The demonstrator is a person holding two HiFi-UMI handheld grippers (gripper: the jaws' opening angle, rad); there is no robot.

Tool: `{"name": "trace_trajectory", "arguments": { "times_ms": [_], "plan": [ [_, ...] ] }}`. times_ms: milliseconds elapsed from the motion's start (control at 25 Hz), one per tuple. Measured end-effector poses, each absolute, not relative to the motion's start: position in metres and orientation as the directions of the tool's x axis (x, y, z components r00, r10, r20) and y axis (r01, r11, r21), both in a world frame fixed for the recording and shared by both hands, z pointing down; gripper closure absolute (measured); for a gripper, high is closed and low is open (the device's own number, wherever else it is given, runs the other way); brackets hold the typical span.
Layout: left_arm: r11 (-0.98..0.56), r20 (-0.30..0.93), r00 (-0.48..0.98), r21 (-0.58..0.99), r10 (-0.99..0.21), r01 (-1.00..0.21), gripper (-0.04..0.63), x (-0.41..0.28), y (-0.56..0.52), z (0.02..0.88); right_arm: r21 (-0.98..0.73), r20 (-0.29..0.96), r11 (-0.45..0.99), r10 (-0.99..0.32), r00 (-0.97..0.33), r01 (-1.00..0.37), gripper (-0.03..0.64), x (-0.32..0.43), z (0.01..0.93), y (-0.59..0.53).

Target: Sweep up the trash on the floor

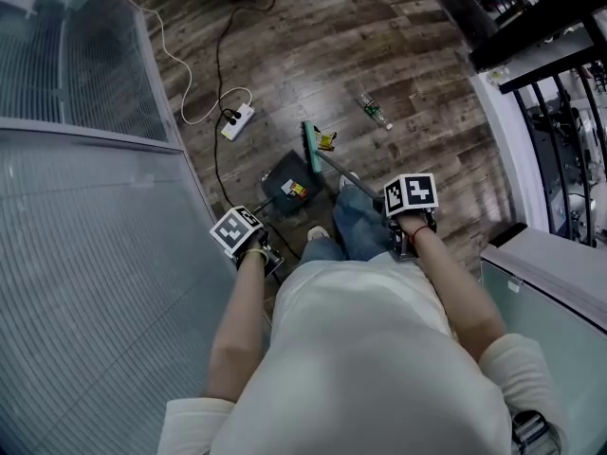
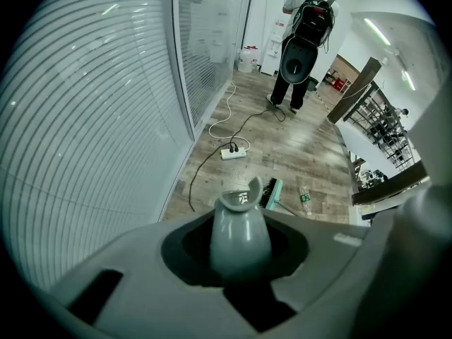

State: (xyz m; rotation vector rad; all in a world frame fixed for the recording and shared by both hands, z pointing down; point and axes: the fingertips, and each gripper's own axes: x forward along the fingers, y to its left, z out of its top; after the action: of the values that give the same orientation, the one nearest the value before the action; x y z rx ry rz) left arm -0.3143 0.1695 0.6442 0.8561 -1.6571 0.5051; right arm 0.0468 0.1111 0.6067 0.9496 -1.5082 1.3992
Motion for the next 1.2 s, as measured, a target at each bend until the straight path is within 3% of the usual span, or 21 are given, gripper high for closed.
{"name": "trace_trajectory", "arguments": {
  "times_ms": [600, 1200],
  "plan": [
    [0.683, 0.962, -0.112, 0.094, -0.251, -0.724, 0.505, -0.306, 0.122, 0.641, -0.278, 0.96, 0.1, 0.004, -0.279, -0.955, 0.515, 0.084, 0.619, 0.024],
    [0.731, 0.967, -0.135, 0.067, -0.214, -0.679, 0.505, -0.288, 0.097, 0.648, -0.115, 0.993, 0.289, 0.031, -0.11, -0.95, 0.515, 0.114, 0.641, -0.047]
  ]
}}
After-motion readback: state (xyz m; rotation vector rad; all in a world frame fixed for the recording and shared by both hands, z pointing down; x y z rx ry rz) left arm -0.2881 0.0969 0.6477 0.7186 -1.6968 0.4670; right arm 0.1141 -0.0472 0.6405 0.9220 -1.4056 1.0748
